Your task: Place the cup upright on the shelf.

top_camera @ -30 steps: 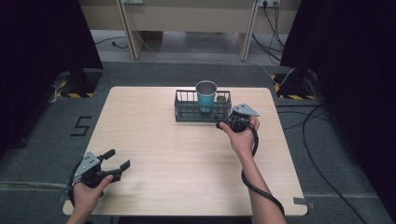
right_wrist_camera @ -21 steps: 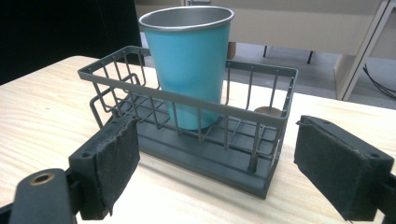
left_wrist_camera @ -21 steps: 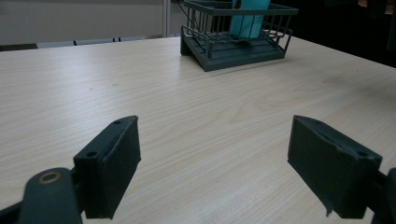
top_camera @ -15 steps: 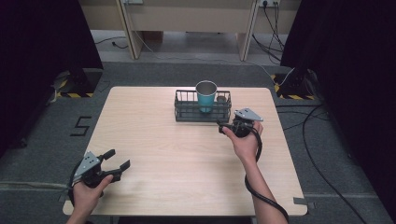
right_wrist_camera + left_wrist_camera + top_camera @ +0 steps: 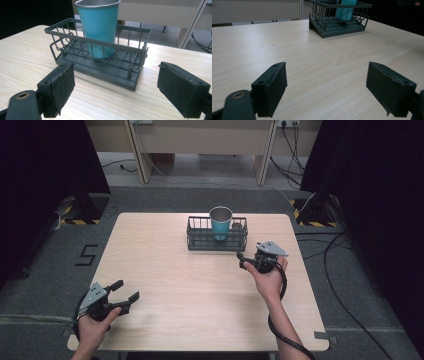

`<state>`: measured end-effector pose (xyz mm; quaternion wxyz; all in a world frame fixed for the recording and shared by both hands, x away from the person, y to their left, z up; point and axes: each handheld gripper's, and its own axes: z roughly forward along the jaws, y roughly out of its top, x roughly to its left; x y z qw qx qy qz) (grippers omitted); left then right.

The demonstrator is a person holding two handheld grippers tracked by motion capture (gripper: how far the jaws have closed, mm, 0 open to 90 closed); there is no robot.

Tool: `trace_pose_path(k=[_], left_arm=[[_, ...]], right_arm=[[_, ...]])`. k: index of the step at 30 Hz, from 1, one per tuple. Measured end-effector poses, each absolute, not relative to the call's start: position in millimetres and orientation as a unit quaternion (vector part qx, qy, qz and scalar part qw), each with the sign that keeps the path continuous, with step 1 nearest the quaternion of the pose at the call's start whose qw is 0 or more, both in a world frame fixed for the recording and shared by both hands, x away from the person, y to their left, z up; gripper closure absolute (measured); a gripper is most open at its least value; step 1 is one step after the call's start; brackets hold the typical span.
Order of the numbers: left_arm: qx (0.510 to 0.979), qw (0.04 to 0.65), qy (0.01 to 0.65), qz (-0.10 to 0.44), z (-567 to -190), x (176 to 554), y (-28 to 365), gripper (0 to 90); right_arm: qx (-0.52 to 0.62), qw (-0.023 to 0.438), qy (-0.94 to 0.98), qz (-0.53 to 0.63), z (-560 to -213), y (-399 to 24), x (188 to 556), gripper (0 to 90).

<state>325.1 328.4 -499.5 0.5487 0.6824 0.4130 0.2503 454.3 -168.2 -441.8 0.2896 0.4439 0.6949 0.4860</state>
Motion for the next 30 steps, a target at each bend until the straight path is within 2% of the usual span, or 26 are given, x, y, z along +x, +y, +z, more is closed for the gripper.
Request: trace_pose_path(k=[30], left_arm=[[0.682, 0.547, 0.414, 0.252, -499.3, 324.9, 328.7, 16.4]], right_arm=[[0.461, 0.297, 0.684, 0.481, -450.8, -200.9, 415.0, 15.4]])
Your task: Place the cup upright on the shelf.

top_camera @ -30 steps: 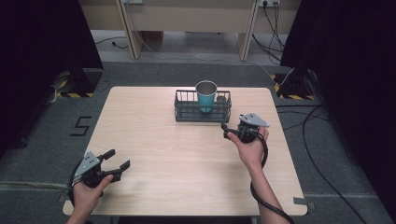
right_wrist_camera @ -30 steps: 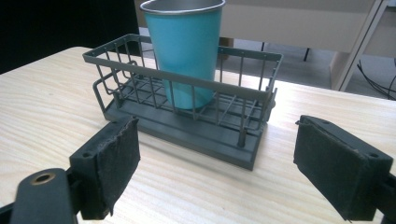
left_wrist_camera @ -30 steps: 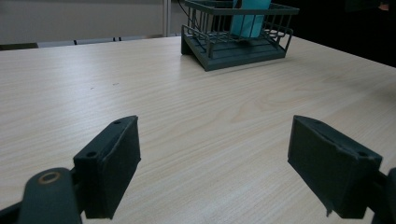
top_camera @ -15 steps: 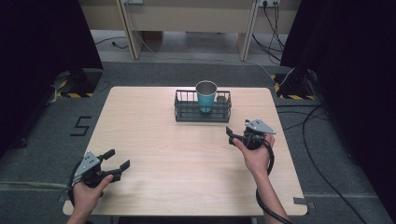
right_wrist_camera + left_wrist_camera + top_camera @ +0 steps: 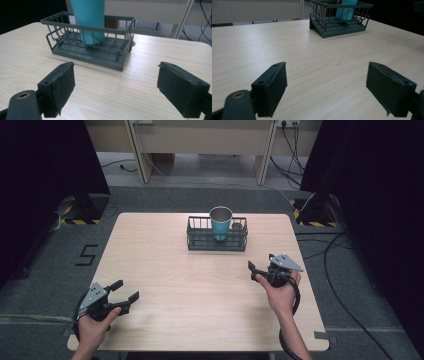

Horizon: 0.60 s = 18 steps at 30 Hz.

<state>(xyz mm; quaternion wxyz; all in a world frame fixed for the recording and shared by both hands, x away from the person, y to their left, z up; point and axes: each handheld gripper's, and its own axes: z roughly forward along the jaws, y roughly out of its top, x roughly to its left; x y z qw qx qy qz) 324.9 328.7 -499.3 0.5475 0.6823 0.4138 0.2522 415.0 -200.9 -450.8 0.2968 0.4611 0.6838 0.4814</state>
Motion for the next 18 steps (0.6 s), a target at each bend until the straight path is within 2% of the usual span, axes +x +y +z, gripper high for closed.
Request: trace_pose_path(k=[18], left_arm=[[0.683, 0.547, 0.414, 0.253, -499.2, 324.8, 328.7, 16.4]], right_arm=[[0.480, 0.307, 0.671, 0.474, -459.5, -225.2, 390.0, 15.5]])
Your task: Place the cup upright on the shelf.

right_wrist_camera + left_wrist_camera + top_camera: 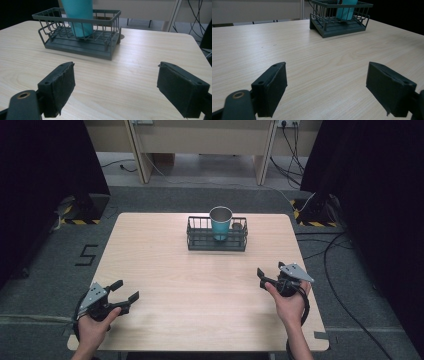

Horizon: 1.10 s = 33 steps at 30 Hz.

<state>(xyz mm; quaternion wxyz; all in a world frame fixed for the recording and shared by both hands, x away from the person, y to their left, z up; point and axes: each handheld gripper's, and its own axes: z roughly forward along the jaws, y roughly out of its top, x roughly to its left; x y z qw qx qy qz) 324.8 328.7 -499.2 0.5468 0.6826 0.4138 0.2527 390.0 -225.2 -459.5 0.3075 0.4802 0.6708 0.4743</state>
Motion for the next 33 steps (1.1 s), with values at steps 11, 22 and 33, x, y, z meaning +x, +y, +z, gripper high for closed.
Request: trace_pose_path(k=[11, 22, 33], left_arm=[[0.683, 0.547, 0.413, 0.253, -499.3, 324.9, 328.4, 16.4], [0.684, 0.546, 0.413, 0.253, -499.3, 325.1, 328.4, 16.4], [0.683, 0.548, 0.412, 0.250, -499.0, 325.2, 327.6, 16.4]], right_arm=[[0.492, 0.315, 0.664, 0.467, -469.6, -237.9, 373.7, 15.6], [0.500, 0.328, 0.646, 0.475, -479.5, -247.1, 359.3, 15.9], [0.504, 0.327, 0.644, 0.474, -482.7, -248.2, 354.2, 15.9]])
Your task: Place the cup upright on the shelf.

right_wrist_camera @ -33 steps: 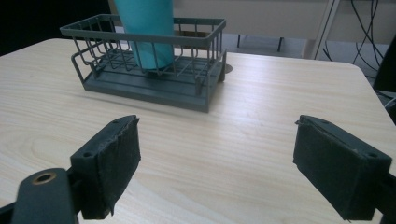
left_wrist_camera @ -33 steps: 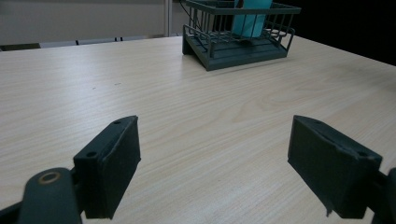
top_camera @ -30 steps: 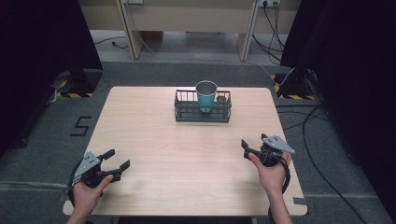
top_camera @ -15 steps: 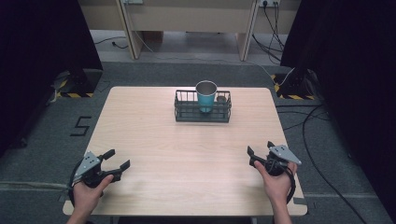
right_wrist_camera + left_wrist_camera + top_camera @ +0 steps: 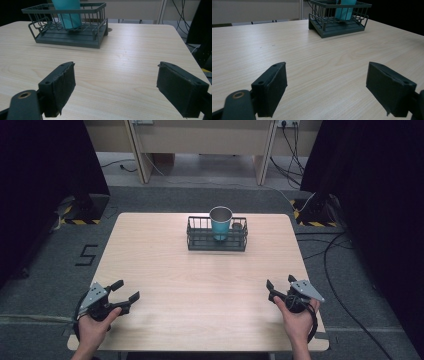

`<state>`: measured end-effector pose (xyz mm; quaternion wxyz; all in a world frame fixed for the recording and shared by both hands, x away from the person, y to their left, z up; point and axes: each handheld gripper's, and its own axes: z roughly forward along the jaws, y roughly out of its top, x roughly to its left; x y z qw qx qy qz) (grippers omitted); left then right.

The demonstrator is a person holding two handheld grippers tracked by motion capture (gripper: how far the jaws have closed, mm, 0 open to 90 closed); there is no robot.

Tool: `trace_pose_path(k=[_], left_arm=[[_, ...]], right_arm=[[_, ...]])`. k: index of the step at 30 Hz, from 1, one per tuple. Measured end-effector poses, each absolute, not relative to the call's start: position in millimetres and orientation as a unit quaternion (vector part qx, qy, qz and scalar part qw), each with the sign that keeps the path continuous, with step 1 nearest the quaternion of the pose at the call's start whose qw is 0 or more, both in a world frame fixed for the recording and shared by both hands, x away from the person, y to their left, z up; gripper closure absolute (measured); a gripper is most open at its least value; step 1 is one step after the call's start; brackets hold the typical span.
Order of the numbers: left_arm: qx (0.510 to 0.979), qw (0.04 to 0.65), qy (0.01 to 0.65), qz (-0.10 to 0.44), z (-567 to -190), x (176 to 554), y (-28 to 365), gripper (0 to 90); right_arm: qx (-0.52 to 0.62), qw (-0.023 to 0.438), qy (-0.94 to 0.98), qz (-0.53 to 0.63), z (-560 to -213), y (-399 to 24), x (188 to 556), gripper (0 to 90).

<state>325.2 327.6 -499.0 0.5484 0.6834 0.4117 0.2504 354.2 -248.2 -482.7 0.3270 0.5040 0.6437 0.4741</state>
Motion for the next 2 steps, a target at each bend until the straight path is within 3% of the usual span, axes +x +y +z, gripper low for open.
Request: trace_pose_path(k=[2], left_arm=[[0.683, 0.548, 0.412, 0.250, -499.2, 325.5, 327.6, 16.4]], right_arm=[[0.503, 0.326, 0.644, 0.474, -483.2, -247.7, 354.3, 15.9]])
